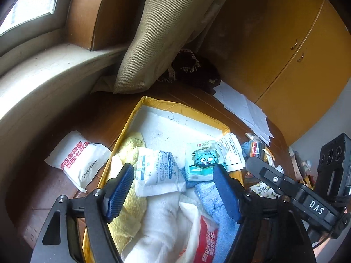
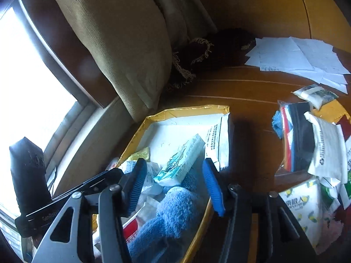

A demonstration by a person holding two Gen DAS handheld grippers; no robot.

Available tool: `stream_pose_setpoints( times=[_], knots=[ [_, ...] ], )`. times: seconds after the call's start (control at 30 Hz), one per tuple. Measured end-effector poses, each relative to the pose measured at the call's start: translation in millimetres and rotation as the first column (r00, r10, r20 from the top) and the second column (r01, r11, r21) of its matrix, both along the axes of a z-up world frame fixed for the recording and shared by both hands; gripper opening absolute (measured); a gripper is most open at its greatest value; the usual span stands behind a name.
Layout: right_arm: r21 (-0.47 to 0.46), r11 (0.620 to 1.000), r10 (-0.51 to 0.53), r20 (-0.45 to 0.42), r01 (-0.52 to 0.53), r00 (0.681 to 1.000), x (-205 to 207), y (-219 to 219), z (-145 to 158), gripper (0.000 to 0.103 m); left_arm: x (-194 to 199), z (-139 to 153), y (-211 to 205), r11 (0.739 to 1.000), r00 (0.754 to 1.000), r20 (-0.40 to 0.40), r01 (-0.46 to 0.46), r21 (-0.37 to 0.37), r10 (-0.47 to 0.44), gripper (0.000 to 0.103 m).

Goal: Organize soft objects

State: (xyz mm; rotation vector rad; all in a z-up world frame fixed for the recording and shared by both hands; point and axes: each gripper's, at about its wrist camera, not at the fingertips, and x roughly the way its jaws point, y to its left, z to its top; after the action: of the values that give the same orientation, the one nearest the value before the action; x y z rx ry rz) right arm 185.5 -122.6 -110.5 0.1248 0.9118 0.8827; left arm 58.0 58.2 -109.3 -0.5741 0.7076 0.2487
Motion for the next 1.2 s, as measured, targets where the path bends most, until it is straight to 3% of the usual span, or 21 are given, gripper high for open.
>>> stream_pose_setpoints(
  times=[0.17, 0.27, 0.47, 0.57, 0.7, 0.93, 1.2],
  knots=[
    [0.106, 0.994, -0.002, 0.035, -0.002, 0.999, -27.1, -43.1, 16.4, 0.063, -23.8, 15.2, -29.6, 0.997, 0.998, 0.068, -0.021, 0.073, 0.016, 0.08],
    [0.165, 0.986, -0.04, 0.041, 0.033, 0.998, -39.6, -72.1, 18.5, 0.065, -30.7, 19.5, -51.7, 0.993, 0.996, 0.085, -0.036, 0.113, 0.026, 0.089],
    [0.178, 0.976, -0.13, 0.034, 0.122, 0.991, -53.7, -117.9, 14.6, 0.066, -37.6, 32.4, -100.3, 0.969, 0.994, 0.099, 0.03, 0.244, -0.055, 0.089],
    [0.189, 0.97, -0.161, 0.037, 0.152, 0.986, -58.4, -141.1, 14.4, 0.066, -38.3, 33.4, -118.7, 0.966, 0.992, 0.077, 0.083, 0.245, -0.104, 0.089],
    [0.224, 0.958, -0.183, 0.003, 0.178, 0.983, -62.9, -169.2, 11.0, 0.066, -33.6, 30.2, -136.8, 0.958, 0.988, -0.007, 0.15, 0.246, -0.153, 0.089],
    [0.248, 0.944, -0.212, -0.053, 0.219, 0.976, -66.6, -203.9, 6.9, 0.066, -43.3, 42.9, -159.7, 0.959, 0.983, 0.027, 0.173, 0.224, -0.183, 0.089],
    [0.242, 0.941, -0.225, -0.08, 0.237, 0.971, -65.1, -210.5, 3.2, 0.066, -38.7, 38.8, -168.2, 0.957, 0.978, 0.02, 0.199, 0.212, -0.208, 0.089]
  ],
)
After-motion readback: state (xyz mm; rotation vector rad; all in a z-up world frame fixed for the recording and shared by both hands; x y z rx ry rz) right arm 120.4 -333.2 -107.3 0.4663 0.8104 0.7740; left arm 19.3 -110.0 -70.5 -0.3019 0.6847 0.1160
